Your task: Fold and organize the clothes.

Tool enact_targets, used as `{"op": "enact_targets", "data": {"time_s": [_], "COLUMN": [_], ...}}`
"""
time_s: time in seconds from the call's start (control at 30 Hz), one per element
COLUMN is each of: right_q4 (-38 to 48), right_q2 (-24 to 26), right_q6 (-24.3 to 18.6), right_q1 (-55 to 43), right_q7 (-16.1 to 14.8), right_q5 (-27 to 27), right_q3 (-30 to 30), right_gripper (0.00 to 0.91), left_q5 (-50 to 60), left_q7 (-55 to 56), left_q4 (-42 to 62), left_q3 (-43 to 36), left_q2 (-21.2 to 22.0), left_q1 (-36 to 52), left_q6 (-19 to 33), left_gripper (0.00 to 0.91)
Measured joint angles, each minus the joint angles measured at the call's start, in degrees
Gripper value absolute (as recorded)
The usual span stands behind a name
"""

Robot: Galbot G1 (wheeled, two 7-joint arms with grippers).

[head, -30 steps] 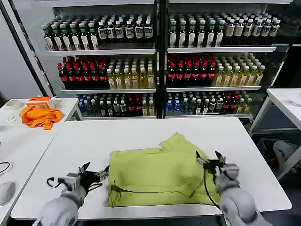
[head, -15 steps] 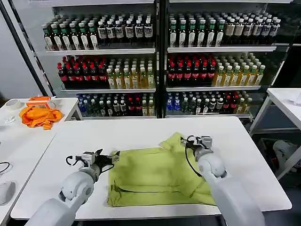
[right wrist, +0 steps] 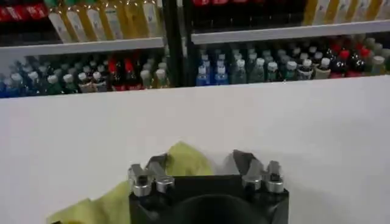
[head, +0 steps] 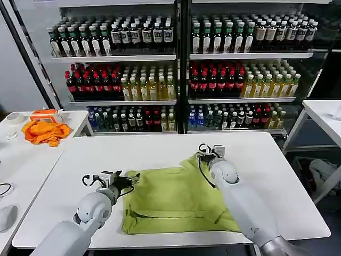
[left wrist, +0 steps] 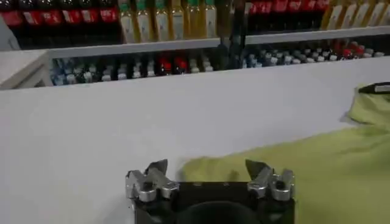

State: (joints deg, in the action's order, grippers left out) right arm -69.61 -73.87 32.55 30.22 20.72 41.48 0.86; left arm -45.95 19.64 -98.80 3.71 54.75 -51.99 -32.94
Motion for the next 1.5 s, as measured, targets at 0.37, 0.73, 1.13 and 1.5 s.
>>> {"op": "enact_targets", "data": {"time_s": [0.37,0.73,1.13,1.5], "right_q4": [-2.6,-5.9,-12.9,-23.9], "right_q2": [1.2,2.0,4.1,7.6], "right_q6": [0.2,0.3,-0.4,-0.7], "right_q1": [2.2,4.4,7.7,12.4], "right_q7": [-0.2,-0.4,-0.4,0.4], "right_q5": [0.3,0.4,0.6,1.0], "right_q3": [0.4,0.0,-2.0,-6.4], "right_gripper": [0.0,0.0,0.0,0.0], "left_q5": [-1.8,-2.5,-5.3,-6.4], "left_q7": [-0.6,-0.8,-3.1,-4.3], "left_q4": [0.4,0.7,-2.5,-8.8], "left_q3": [0.4,1.2,3.8,7.6], "left_q2": [0.0,0.4,-0.1,-1.7], "left_q1": [-1.0,-1.4,-3.5,-8.4], "left_q6": [0.0,0.0,3.0,4.7], "left_gripper": [0.02,0.02,0.02,0.02]}}
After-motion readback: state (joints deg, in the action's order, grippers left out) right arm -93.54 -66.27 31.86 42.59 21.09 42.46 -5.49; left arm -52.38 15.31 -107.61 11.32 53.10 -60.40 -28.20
